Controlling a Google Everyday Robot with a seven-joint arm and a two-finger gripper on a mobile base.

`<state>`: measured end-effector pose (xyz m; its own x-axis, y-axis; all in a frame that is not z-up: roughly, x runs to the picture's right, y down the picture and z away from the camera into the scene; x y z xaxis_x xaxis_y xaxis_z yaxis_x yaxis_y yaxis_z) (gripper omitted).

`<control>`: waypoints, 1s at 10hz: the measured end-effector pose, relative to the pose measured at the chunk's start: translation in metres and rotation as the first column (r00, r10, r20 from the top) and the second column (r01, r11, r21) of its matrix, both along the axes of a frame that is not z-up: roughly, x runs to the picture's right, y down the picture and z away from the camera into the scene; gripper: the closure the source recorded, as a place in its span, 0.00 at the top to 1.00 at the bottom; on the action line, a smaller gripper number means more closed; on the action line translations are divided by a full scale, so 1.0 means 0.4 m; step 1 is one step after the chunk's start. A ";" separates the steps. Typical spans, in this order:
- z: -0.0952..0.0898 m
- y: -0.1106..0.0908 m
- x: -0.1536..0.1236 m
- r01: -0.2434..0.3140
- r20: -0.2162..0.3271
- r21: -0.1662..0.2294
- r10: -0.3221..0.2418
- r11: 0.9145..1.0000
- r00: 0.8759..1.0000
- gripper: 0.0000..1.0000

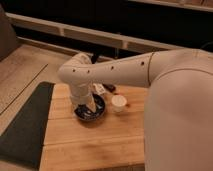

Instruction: Move the arm in a circular motion

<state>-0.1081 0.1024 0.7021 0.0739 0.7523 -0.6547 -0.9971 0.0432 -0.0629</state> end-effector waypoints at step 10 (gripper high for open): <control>0.011 -0.119 0.180 0.014 -0.159 0.090 0.000 0.996 0.987 0.65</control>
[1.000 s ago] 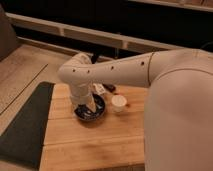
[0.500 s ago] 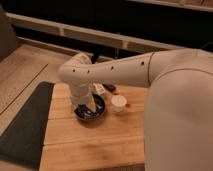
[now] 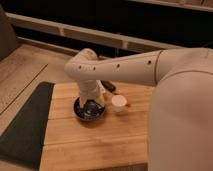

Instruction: Move the arm in a circular motion

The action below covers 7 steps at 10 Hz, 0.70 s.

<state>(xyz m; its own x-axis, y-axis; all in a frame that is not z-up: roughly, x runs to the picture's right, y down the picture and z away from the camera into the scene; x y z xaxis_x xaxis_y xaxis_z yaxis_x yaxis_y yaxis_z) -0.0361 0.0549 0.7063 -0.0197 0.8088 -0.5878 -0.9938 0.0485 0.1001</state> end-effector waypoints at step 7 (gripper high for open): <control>-0.006 -0.144 0.160 0.025 -0.095 0.118 -0.014 0.993 0.995 0.65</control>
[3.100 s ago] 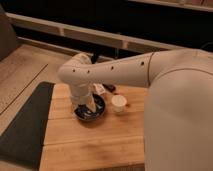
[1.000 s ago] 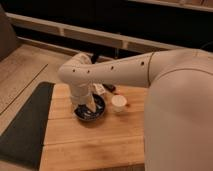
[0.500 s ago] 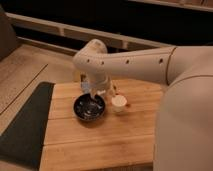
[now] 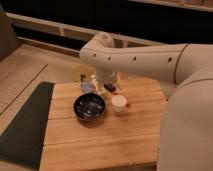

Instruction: Move the arm in a circular motion

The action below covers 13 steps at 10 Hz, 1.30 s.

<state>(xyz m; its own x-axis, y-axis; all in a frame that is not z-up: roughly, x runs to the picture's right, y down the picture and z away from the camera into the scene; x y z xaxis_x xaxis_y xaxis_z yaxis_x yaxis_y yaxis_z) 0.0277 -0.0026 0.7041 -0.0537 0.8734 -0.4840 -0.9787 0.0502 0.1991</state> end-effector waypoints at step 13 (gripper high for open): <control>0.275 -0.354 0.119 0.271 0.152 0.230 -0.310 0.935 0.939 0.65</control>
<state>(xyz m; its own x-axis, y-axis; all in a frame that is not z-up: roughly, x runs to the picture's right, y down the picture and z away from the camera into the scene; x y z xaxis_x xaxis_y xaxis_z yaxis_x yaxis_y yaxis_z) 0.0752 -0.1442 0.8140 0.2897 0.9177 -0.2720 -0.9475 0.3151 0.0539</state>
